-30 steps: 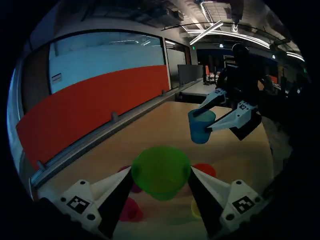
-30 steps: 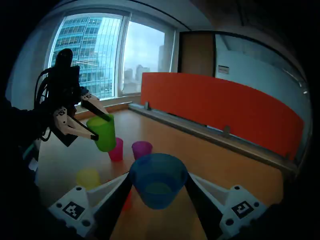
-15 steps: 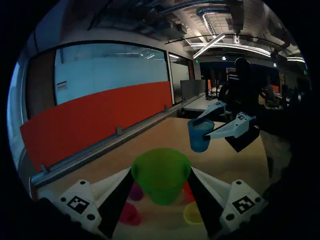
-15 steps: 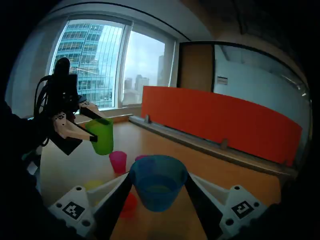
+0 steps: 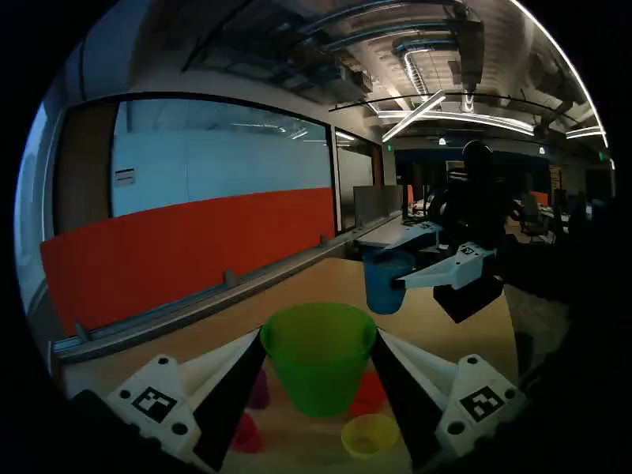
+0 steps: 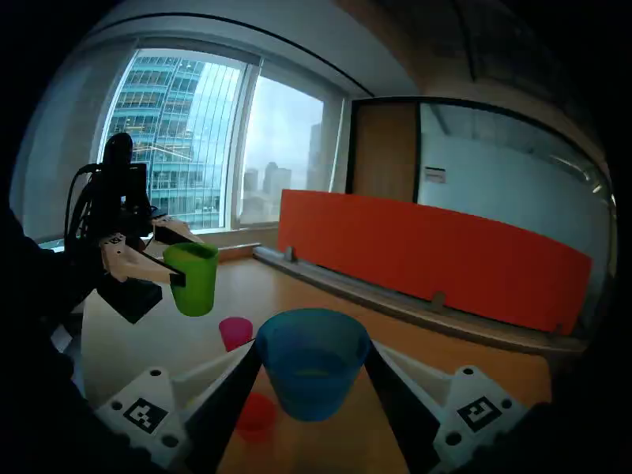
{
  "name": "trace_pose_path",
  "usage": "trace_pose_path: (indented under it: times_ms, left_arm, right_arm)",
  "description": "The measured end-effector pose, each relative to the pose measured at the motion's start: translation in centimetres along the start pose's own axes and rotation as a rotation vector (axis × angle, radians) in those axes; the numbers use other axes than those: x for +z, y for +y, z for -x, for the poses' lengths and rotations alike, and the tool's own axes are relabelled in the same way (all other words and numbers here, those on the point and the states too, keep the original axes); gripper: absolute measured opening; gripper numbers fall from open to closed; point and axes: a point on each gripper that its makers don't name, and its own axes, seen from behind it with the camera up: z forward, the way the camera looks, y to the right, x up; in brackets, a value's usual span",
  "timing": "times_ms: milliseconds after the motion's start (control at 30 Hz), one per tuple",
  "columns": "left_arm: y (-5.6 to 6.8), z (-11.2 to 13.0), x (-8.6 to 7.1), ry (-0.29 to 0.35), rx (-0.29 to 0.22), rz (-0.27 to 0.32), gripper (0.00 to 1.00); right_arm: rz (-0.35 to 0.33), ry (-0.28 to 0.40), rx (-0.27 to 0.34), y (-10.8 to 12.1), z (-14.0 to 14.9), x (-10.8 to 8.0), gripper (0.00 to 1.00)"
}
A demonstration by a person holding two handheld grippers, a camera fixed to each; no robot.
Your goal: Pour water
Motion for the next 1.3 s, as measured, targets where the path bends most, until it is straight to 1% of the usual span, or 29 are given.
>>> trace_pose_path:
  times_ms: [200, 500, 800, 1067, 1300]
  left_arm:
    - [0.3, -0.2, -0.4, 0.012, 0.010, 0.000, 0.89]
    - [0.8, -1.1, -0.6, 0.043, -0.007, 0.004, 0.89]
    - [1.4, -1.1, -0.8, 0.061, -0.013, 0.006, 0.89]
    - [1.8, -1.0, -0.9, 0.072, -0.024, 0.009, 0.89]
    - [2.2, -0.9, -1.0, 0.079, -0.010, 0.003, 0.89]
  right_arm:
    - [0.000, 0.009, -0.008, -0.2, -0.6, -0.4, 0.92]
    - [-0.012, 0.015, -0.029, -0.7, -1.6, -0.6, 0.92]
    - [-0.025, 0.027, -0.050, -0.9, -2.6, -0.7, 0.92]
    - [-0.037, 0.044, -0.096, -1.2, -4.2, -0.5, 0.92]
    - [-0.052, 0.066, -0.150, -1.9, -5.9, -0.1, 0.92]
